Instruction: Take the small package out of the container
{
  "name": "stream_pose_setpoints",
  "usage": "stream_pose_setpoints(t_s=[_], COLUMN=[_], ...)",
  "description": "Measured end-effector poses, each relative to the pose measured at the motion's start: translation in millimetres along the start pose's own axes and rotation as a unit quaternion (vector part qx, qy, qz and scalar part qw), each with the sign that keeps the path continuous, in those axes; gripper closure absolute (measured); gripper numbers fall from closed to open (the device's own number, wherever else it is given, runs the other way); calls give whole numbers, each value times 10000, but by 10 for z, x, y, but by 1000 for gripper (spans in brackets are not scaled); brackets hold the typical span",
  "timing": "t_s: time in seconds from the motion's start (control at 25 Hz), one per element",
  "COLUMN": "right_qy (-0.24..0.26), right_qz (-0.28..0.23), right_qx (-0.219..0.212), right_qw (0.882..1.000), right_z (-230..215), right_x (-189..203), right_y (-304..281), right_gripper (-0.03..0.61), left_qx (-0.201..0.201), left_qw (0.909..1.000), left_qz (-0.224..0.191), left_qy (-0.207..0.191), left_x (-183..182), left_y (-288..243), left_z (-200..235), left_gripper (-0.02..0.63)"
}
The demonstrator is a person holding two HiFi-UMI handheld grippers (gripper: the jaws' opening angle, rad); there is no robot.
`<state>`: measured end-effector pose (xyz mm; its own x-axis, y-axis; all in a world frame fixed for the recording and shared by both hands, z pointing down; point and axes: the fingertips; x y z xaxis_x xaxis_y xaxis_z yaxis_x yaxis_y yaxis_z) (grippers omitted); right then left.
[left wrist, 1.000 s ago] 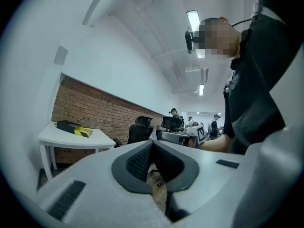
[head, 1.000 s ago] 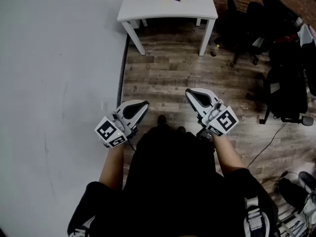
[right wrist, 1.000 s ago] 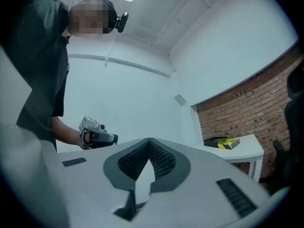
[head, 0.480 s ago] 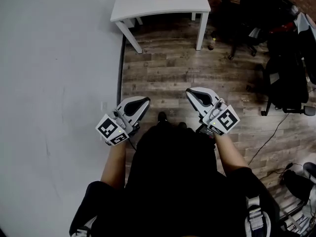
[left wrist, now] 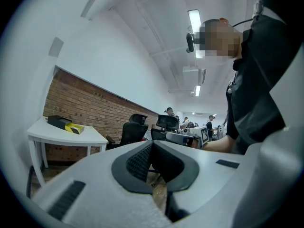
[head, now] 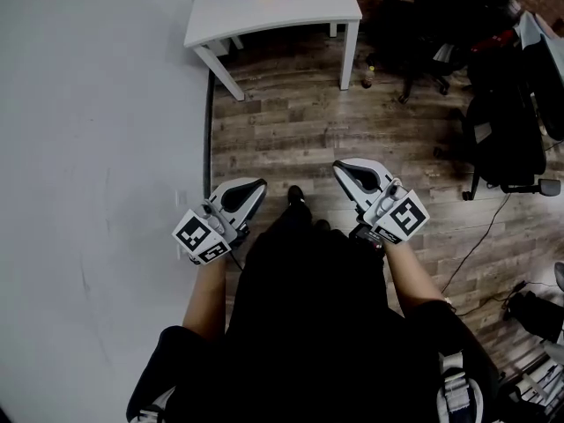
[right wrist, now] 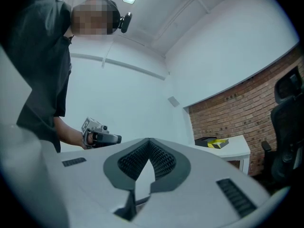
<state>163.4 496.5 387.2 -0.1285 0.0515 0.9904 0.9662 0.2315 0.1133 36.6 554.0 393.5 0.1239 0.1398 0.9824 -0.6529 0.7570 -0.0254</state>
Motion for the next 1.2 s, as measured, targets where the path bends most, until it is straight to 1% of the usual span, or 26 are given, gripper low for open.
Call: stream_pose_setpoints(t_s=[0.12,0.28,0.52,0.68,0.84,0.96,1.08,1.2], right_qy=[-40,-93,-201,-310,-464,-532,-421,-306], right_qz=[15,140,305,390,582,510,474,522], right_qx=[121,313,617,787,1131,1388,1468,1419], right_qw=[9999,9994,9974,9957,9908,9876,9871,9880], right_z=[-86,-280,-793,-1224,-1750,-2132,-2366,-2513], right_x=[17,107,207,235,279,186,79,71], right_y=[7,-28,-160,-409,-633,-884,-1165,-1455], right_gripper=[574,574,574,574,574,574,574,574], left_qx=[63,153,139,132,184,268,338,322], left_qw=[10000,9998,9991,9982,9979,9975,9964,9960], left_qz=[-18,-6,-41,-33,-115,-234,-426,-526], left_qy=[6,128,395,590,605,618,650,648], left_x=[-26,32,120,153,22,-129,-319,-378], left_y=[-101,-241,-506,-720,-958,-1075,-1149,-1188], left_z=[102,321,774,1233,1794,2255,2632,2963], left_gripper=[598,598,598,598,598,598,598,598])
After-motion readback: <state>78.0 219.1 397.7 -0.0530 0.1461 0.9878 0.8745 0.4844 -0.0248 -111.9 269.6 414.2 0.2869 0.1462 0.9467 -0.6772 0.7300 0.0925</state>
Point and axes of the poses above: the fingertips, and each gripper's own axes: y backward along the fingers, z to its left, x out of its underside, and after that the axes turned 3 degrees about -x, right-handed
